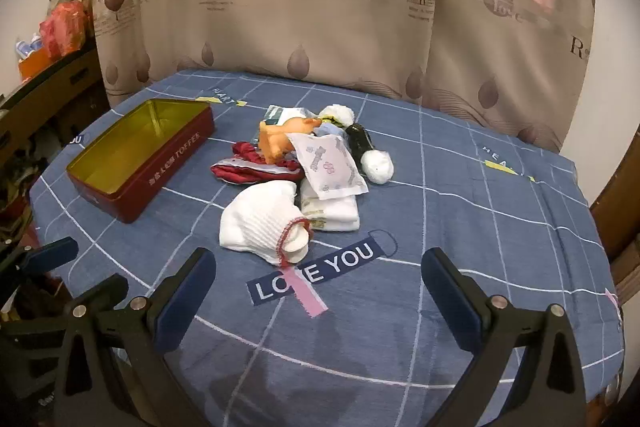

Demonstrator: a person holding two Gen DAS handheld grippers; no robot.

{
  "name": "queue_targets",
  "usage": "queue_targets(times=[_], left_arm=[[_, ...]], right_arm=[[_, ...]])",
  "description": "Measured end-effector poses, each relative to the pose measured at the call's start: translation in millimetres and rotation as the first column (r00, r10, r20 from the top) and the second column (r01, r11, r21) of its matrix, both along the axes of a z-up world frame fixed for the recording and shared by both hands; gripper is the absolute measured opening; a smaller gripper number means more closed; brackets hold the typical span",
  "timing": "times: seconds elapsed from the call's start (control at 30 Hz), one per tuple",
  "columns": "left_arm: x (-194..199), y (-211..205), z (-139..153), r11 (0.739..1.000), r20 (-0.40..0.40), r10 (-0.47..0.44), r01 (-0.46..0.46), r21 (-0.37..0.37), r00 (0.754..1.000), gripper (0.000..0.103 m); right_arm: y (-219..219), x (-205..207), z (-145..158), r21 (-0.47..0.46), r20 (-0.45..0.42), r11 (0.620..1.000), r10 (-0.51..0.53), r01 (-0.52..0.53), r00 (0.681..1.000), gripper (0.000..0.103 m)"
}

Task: Organize soft objects
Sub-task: 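Move the left tool toward the white knit glove on the pile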

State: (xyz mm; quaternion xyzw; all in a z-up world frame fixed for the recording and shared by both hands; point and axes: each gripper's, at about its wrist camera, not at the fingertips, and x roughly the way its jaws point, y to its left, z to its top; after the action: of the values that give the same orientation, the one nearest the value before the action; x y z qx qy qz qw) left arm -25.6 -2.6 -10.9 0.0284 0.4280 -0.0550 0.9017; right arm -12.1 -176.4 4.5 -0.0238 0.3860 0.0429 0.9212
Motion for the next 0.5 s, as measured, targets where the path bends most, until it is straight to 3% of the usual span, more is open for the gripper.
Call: queue_targets(times=[0.17,0.5], left_arm=[[-1.3,-11.0,-0.1,0.992,0.035,0.001,-0.005,0.123,0.999,0.063],[12.8,-3.9,-12.3,0.997,-0.017,0.039,-0.038,0.072,0.999,0.063]], right_arm=[[-5.6,3.8,0.0,0.013,0.005,1.000,-0.010,0.010,1.000,0.102],[-12.0,8.1,-13.0,0.014,-0.018,1.000,-0.017,0.017,1.000,0.102]])
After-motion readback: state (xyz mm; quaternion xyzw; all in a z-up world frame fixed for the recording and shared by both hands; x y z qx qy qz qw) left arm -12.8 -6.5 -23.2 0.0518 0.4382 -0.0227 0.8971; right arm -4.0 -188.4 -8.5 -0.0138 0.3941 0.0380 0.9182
